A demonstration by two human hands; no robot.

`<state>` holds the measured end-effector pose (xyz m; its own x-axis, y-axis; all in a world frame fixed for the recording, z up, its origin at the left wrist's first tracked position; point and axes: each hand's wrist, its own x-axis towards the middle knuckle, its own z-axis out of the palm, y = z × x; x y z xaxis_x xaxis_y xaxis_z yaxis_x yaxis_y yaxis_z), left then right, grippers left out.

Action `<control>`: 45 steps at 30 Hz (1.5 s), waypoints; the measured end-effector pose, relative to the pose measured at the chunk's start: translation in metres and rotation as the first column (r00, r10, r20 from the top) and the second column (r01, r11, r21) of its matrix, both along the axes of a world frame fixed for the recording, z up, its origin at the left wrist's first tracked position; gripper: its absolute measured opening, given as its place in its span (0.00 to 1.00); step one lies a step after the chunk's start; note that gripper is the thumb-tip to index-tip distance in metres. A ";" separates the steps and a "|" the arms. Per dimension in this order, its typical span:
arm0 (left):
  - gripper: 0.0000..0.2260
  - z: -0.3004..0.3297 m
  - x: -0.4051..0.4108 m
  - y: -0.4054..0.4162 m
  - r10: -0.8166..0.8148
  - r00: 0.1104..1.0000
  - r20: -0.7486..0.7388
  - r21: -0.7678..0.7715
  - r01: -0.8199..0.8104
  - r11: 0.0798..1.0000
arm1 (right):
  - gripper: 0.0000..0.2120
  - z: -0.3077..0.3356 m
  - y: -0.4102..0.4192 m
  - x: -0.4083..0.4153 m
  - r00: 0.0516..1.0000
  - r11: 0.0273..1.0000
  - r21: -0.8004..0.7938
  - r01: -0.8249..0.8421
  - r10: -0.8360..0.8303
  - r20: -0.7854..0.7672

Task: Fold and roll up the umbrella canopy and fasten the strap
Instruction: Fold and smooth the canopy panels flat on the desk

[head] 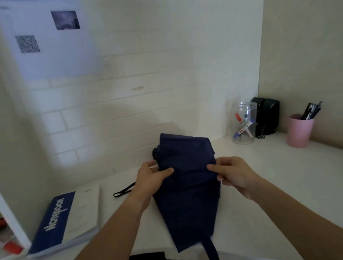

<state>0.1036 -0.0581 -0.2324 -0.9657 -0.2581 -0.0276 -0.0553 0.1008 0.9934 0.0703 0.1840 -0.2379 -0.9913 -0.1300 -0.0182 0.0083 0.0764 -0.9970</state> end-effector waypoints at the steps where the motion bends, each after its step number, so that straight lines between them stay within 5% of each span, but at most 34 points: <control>1: 0.30 0.002 -0.002 -0.001 0.005 1.000 -0.017 0.023 -0.004 1.000 | 0.09 0.000 0.003 0.001 1.000 1.000 -0.002 -0.025 0.025 -0.008; 11: 0.10 0.005 0.039 -0.024 -0.240 0.959 -0.154 0.054 0.251 0.967 | 0.06 -0.003 0.009 0.021 0.981 0.991 -0.054 -0.119 0.109 -0.160; 21: 0.09 -0.011 0.057 -0.007 -0.174 0.976 -0.134 -0.023 0.172 0.985 | 0.04 -0.013 0.024 0.031 0.962 0.999 -0.021 0.042 -0.046 -0.268; 25: 0.09 -0.015 0.064 -0.006 -0.211 0.969 -0.131 0.014 0.214 0.977 | 0.14 -0.015 0.026 0.036 0.986 0.994 -0.081 -0.077 0.063 -0.155; 32: 0.11 -0.023 0.070 -0.005 -0.159 0.979 -0.126 0.129 0.175 0.976 | 0.03 -0.021 0.025 0.040 0.982 0.990 -0.057 -0.125 0.116 -0.151; 37: 0.09 -0.029 0.072 -0.004 -0.137 0.984 -0.116 0.203 0.158 0.966 | 0.06 -0.023 0.013 0.043 0.960 0.986 0.143 -0.090 0.125 -0.251; 45: 0.11 -0.030 0.079 -0.002 -0.122 0.980 -0.158 0.140 0.145 0.980 | 0.05 -0.026 0.010 0.041 0.931 0.968 0.246 -0.048 0.133 -0.339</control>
